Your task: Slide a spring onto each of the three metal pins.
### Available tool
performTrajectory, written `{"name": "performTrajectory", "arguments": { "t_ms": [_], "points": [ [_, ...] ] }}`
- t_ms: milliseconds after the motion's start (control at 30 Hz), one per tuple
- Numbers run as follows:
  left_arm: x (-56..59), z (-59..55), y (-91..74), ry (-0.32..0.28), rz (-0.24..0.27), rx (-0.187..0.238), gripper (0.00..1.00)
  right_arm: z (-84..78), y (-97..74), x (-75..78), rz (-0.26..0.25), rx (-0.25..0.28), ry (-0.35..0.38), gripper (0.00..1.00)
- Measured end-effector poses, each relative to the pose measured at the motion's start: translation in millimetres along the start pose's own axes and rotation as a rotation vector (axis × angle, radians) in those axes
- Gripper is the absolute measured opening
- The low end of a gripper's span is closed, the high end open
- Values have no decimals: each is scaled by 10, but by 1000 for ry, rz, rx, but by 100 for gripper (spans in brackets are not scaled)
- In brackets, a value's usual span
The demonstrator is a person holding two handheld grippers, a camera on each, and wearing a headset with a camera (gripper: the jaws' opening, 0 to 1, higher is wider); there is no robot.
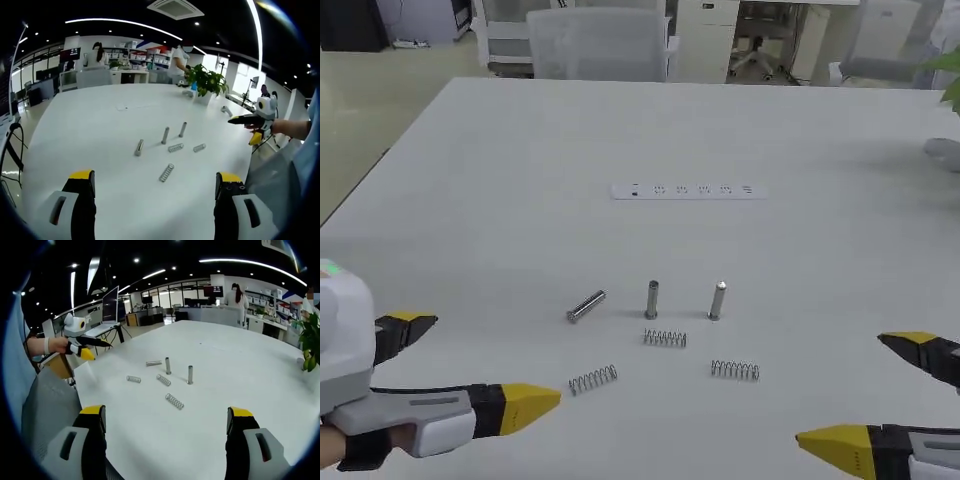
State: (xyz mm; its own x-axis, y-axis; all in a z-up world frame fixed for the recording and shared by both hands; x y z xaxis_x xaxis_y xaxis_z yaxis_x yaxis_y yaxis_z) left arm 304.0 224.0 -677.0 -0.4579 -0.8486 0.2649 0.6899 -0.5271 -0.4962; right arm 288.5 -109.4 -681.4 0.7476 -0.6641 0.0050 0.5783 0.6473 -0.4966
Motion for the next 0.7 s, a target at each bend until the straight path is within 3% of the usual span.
{"name": "performTrajectory", "arguments": {
  "t_ms": [700],
  "points": [
    [-33,-9,300,73,-52,-111,98,-69,59,1,18,-25,5,100]
  ]
}}
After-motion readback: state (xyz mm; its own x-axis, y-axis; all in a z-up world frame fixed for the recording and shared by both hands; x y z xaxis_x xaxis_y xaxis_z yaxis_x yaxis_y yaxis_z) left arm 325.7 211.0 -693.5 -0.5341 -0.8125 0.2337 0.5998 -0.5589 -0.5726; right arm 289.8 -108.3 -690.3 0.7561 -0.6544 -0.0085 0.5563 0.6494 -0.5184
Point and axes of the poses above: the centre of the closed fingertips' face, and the gripper's own axes: y roughly forward along the fingers, x roughly to its right, z roughly out of its top, the point moved 5 cm from there along -y, roughly backward along the fingers, and after that the axes turned 8 degrees about -y, right-handed, at the moved point
